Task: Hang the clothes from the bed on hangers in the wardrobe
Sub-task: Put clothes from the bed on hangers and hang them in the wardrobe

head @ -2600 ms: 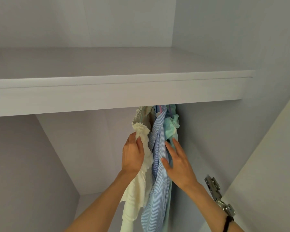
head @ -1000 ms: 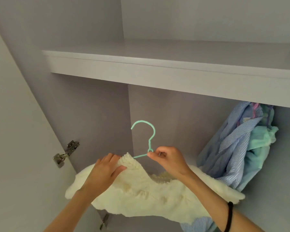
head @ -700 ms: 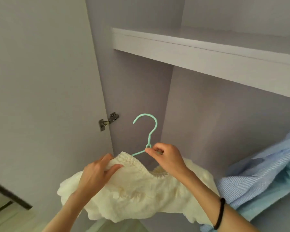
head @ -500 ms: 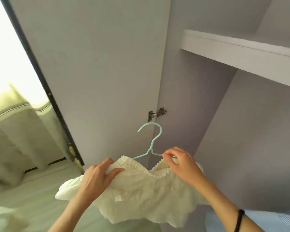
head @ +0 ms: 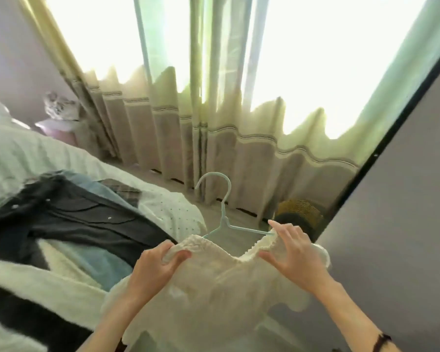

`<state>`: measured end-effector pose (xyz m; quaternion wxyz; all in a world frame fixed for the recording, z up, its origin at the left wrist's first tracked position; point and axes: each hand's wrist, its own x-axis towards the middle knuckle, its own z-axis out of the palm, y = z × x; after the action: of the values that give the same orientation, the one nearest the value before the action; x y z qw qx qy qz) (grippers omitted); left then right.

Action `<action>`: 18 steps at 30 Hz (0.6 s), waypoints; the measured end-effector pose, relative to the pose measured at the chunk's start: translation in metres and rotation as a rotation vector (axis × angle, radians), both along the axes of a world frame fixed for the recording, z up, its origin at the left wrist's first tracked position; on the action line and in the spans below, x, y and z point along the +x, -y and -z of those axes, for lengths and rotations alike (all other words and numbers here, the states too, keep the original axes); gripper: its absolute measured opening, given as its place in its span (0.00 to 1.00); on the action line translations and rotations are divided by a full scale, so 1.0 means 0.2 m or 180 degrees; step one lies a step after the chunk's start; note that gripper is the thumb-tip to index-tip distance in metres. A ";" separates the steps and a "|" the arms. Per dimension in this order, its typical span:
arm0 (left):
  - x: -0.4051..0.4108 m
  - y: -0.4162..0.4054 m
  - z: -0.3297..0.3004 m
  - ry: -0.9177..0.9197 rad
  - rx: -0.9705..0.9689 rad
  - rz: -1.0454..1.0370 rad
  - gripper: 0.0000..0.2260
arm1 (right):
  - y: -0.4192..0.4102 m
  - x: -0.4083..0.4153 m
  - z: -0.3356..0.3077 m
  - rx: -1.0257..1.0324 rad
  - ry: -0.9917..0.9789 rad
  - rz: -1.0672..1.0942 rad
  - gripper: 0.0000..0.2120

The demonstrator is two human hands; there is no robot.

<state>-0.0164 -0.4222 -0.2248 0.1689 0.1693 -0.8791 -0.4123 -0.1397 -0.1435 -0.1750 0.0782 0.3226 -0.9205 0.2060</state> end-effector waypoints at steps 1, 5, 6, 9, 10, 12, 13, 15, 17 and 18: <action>0.07 0.11 0.00 0.0049 -0.0031 -0.0187 0.29 | 0.15 0.00 0.03 -0.0054 -0.0051 -0.0119 0.35; 0.36 0.46 0.05 0.0179 -0.0013 -0.0712 0.28 | 0.69 0.03 0.14 -0.0379 0.0027 -0.0387 0.17; 0.43 0.52 0.06 0.0186 0.0011 -0.0847 0.27 | 0.81 0.05 0.16 -0.0387 0.0061 -0.0463 0.13; 0.66 0.61 0.08 0.0246 0.0034 -0.1357 0.24 | 1.11 0.11 0.21 -0.0404 0.0209 -0.0777 0.09; 0.72 0.64 0.08 0.0253 0.0034 -0.1553 0.25 | 1.20 0.12 0.22 -0.0392 0.0275 -0.0912 0.08; 0.84 0.68 0.07 0.0306 0.0063 -0.1847 0.29 | 1.36 0.15 0.23 -0.0346 0.0382 -0.1257 0.08; 0.88 0.69 0.06 0.0360 0.0088 -0.1961 0.31 | 1.43 0.16 0.23 -0.0337 0.0425 -0.1434 0.08; 0.96 0.71 0.05 0.0443 0.0133 -0.2215 0.31 | 1.56 0.18 0.23 -0.0351 0.0474 -0.1739 0.09; 1.01 0.71 0.04 0.0473 0.0146 -0.2440 0.26 | 1.66 0.20 0.23 -0.0379 0.0422 -0.2000 0.09; 1.02 0.70 0.04 0.0498 0.0143 -0.2549 0.25 | 1.69 0.20 0.23 -0.0403 0.0401 -0.2090 0.09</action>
<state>0.1875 -0.5631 -0.2324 0.2450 0.5327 -0.7446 -0.3189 -0.0993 -0.4824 -0.2216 -0.0295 0.5829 -0.7559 0.2966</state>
